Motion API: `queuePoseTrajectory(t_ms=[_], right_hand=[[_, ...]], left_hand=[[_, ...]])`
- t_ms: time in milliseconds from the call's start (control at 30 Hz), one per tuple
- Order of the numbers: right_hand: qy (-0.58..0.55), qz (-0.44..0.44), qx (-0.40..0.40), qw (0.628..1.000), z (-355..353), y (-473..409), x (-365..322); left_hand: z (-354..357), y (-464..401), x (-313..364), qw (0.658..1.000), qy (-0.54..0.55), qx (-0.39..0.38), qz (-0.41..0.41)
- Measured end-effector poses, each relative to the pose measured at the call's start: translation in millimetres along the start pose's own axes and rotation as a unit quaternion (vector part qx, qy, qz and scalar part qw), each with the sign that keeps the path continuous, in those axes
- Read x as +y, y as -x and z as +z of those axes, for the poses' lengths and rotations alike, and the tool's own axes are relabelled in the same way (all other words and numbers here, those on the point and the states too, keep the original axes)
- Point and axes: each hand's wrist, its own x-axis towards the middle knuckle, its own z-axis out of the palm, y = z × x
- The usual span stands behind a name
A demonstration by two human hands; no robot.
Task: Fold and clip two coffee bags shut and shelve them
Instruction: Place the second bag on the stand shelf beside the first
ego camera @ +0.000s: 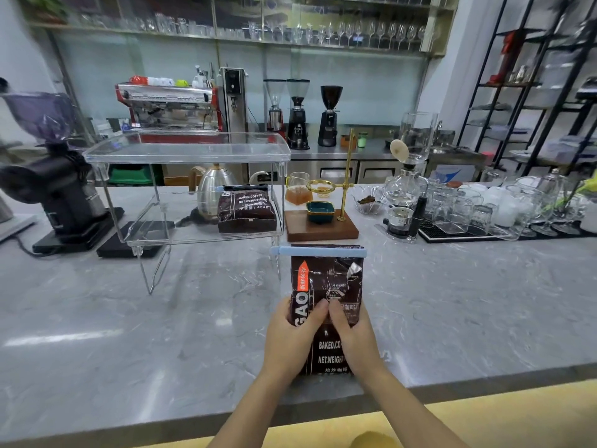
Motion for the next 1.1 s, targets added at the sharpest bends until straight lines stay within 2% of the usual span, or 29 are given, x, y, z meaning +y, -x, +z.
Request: queuePoseTrajectory(t_ms=[133, 333, 633, 900, 1000, 1100], right_hand=[[0.044, 0.021, -0.036, 0.998, -5, 6, 4], [0.038, 0.028, -0.019, 0.999, 0, 9, 7], [0.036, 0.045, -0.017, 0.998, 12, 13, 2], [0.006, 0.040, -0.039, 0.998, 39, 11, -13], [-0.001, 0.035, -0.051, 0.998, 52, 8, -22], [-0.024, 0.033, -0.055, 0.998, 60, 6, -28]], left_hand=[[-3, 4, 2, 1.000, -0.001, 0.010, 0.001], [-8, 10, -2, 0.998, -0.006, 0.068, 0.014], [-20, 14, 6, 0.996, -0.024, 0.080, 0.011], [-45, 16, 22, 0.994, 0.010, 0.108, -0.006], [-57, 14, 29, 0.991, -0.006, 0.133, -0.010], [-63, 11, 34, 0.991, -0.030, 0.125, -0.024]])
